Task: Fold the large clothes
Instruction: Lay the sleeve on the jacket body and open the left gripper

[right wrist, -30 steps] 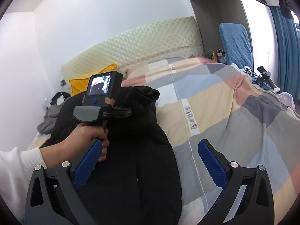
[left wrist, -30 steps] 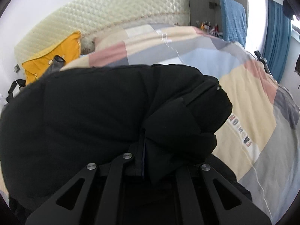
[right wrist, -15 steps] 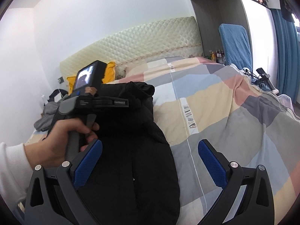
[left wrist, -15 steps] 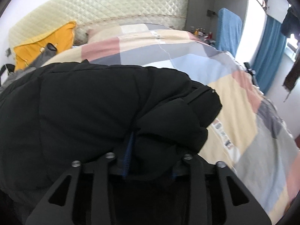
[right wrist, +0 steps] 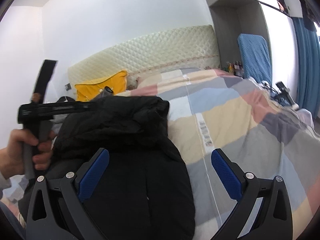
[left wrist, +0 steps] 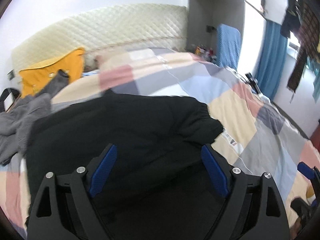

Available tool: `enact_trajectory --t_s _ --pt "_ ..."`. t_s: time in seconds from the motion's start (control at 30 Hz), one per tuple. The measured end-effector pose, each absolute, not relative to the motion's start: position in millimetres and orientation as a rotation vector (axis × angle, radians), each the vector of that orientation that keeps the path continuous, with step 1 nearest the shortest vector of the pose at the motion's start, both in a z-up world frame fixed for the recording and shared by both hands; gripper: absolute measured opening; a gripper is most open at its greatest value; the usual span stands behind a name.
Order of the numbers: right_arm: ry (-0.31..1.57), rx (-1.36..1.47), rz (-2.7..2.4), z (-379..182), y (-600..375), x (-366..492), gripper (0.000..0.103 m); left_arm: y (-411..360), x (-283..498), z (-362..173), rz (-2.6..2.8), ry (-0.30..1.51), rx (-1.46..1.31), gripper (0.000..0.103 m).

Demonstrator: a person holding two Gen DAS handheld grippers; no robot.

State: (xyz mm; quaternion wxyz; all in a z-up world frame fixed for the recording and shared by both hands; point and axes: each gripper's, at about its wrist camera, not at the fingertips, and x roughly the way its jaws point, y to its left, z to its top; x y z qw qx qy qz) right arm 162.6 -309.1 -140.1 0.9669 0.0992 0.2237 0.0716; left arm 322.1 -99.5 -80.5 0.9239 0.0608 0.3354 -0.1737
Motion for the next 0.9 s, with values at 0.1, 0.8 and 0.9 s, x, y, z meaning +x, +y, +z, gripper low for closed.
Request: enact_trajectory --t_s 0.1,0.8,0.9 --pt "0.397 0.142 0.155 -122 -297 179 0.103 -64 321 -66 -0.275 0.672 0.072 0.086" --pt "0.677 0.079 0.253 -168 -197 429 0.092 59 425 -140 0.039 0.749 0.059 0.086" --pt "0.678 0.066 0.248 -182 -193 435 0.096 61 432 -156 0.032 0.76 0.059 0.086"
